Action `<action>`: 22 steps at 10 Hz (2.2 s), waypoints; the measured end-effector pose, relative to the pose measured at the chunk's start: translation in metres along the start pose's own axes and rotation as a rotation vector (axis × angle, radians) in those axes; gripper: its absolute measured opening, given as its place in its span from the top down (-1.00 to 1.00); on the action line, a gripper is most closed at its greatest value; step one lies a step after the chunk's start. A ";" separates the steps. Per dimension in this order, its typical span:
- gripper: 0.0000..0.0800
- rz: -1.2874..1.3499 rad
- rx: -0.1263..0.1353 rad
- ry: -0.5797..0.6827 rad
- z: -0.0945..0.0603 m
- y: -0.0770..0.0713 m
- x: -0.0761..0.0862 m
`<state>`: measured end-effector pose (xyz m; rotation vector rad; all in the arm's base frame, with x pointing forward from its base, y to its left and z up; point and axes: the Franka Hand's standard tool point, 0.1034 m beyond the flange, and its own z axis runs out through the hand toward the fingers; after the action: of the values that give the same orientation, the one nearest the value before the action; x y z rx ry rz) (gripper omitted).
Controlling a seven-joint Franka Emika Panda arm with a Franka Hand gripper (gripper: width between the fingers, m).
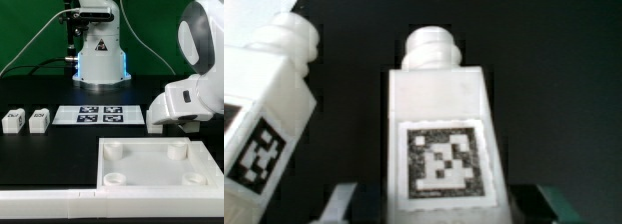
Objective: Assemble one leg
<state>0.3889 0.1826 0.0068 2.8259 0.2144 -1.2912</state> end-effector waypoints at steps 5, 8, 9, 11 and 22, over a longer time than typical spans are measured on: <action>0.26 -0.042 0.037 0.057 -0.045 0.015 -0.014; 0.26 -0.051 0.022 0.116 -0.092 0.029 -0.054; 0.26 -0.063 0.021 0.139 -0.100 0.035 -0.062; 0.26 -0.047 0.030 0.176 -0.119 0.048 -0.070; 0.26 -0.100 -0.010 1.077 -0.241 0.081 -0.027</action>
Offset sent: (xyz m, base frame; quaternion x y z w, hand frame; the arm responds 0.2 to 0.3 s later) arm 0.0340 -0.0214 0.0667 0.0912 -0.0025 -0.0586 0.9941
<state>0.5632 0.1188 0.1826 3.1800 0.3578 0.3522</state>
